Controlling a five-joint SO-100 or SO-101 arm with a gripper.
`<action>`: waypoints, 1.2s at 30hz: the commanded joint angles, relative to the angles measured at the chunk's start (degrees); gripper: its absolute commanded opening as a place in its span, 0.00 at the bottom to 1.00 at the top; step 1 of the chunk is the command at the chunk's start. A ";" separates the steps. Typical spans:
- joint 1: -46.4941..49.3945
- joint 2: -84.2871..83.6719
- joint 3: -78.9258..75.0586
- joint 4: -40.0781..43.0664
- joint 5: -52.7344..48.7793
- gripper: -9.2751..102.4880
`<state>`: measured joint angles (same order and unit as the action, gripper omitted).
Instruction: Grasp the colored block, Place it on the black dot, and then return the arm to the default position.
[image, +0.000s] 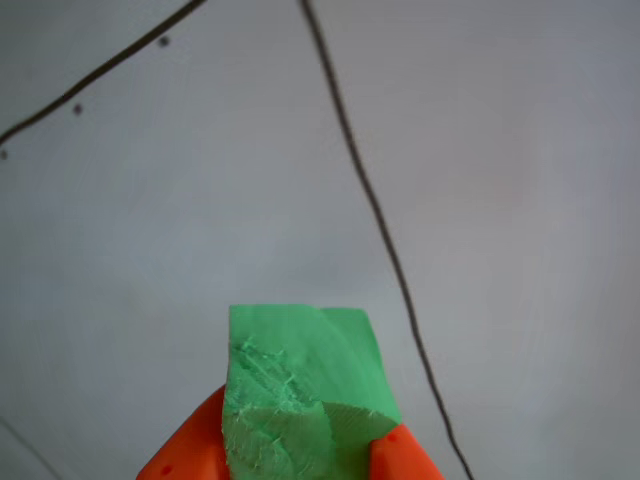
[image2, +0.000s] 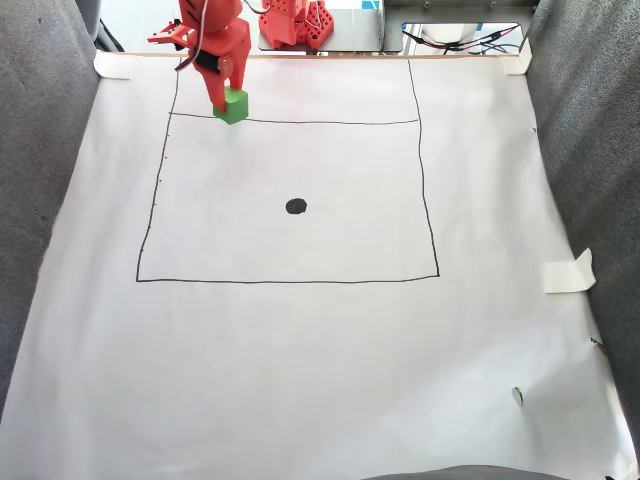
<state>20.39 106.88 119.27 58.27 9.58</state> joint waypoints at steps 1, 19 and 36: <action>-3.96 1.85 -1.76 -1.58 -1.85 0.08; -19.69 -16.00 -33.75 19.42 10.28 0.08; -21.53 -46.58 -75.06 37.79 12.83 0.08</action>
<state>-0.62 61.70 54.14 93.25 21.97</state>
